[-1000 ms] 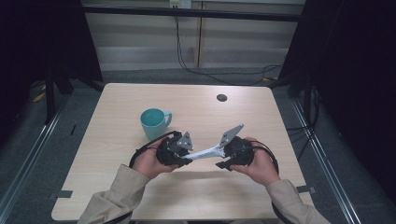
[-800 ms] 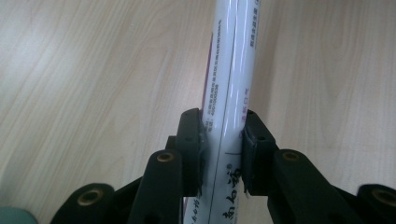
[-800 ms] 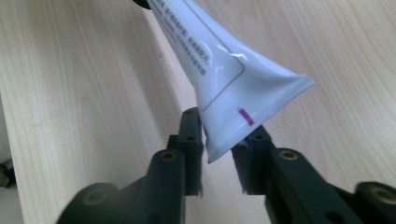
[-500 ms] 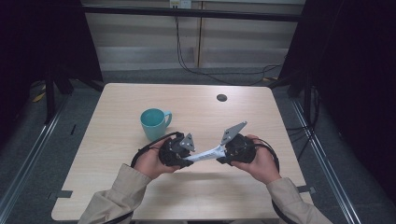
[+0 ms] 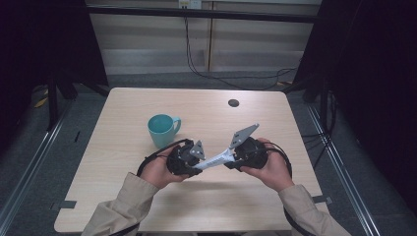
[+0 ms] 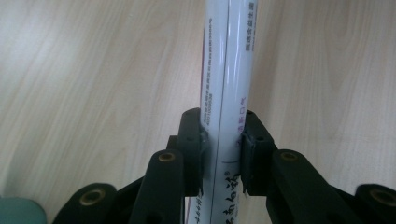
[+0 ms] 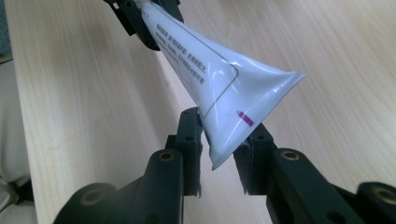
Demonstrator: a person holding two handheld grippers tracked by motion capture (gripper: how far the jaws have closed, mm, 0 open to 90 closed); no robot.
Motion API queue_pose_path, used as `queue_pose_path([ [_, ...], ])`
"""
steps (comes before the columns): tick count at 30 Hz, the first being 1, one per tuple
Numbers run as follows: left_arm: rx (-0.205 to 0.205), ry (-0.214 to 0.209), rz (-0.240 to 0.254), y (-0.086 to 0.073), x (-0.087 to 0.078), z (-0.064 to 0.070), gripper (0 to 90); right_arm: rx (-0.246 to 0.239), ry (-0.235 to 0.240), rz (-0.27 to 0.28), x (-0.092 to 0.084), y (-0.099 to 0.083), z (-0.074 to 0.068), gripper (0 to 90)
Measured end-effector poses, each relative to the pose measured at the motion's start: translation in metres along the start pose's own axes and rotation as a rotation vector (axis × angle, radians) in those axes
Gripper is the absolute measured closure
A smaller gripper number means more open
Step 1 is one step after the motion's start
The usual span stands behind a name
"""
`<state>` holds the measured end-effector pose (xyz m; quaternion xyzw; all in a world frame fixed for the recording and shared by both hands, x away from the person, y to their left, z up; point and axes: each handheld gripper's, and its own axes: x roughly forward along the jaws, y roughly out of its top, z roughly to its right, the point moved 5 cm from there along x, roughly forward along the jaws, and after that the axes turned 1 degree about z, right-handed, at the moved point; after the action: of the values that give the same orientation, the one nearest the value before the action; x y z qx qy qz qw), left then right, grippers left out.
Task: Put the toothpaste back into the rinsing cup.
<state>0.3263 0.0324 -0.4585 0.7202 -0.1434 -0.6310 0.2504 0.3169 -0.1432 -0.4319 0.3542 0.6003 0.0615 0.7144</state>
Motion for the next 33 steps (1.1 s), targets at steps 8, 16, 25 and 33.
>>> queue_pose_path([
  [8, -0.045, 0.002, 0.068, -0.001, -0.006, -0.004, 74.2, 0.025, -0.035, 0.028, 0.002, -0.005, 0.002, 47.3],
  [16, -0.117, 0.012, 0.149, -0.005, -0.018, -0.014, 74.4, 0.09, -0.048, 0.029, 0.012, -0.032, 0.007, 33.8],
  [25, -0.185, 0.012, 0.22, -0.01, -0.024, -0.022, 74.4, 0.155, -0.063, 0.03, 0.019, -0.064, 0.009, 27.1],
  [33, -0.239, 0.015, 0.286, -0.012, -0.029, -0.03, 74.5, 0.189, -0.067, 0.032, 0.027, -0.085, 0.008, 23.7],
])
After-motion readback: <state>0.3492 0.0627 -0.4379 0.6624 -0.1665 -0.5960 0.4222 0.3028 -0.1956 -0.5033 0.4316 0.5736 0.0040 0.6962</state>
